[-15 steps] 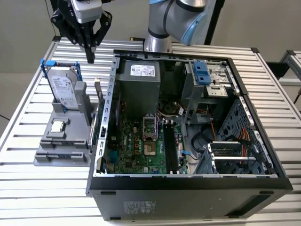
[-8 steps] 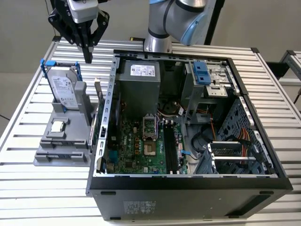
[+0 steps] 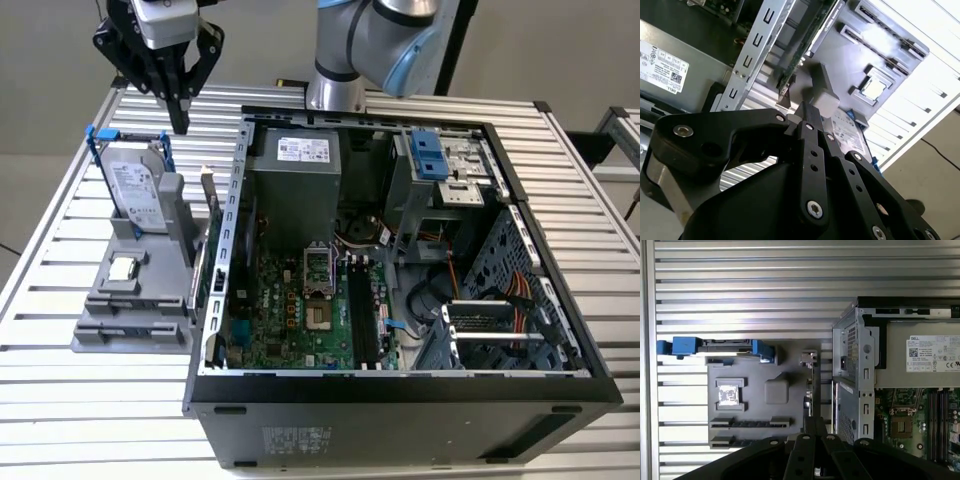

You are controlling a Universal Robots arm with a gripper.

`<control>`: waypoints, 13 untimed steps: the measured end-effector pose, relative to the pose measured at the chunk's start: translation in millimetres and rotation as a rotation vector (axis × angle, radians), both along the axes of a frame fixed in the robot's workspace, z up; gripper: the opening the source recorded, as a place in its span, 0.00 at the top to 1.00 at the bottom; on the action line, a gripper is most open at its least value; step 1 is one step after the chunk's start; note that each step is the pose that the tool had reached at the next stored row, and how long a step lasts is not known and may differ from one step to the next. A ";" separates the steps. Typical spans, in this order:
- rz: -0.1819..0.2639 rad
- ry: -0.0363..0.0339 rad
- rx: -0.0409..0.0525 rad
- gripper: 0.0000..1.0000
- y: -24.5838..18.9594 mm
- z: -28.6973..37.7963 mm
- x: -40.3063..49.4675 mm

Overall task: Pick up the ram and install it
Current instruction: 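Reach for the ram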

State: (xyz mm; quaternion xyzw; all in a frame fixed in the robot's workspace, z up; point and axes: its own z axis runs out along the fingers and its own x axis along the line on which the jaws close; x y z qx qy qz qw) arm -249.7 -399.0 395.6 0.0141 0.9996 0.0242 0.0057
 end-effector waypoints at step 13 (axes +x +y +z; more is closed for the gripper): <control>0.000 0.0000 0.0001 1.00 0.0 -0.1 -10.6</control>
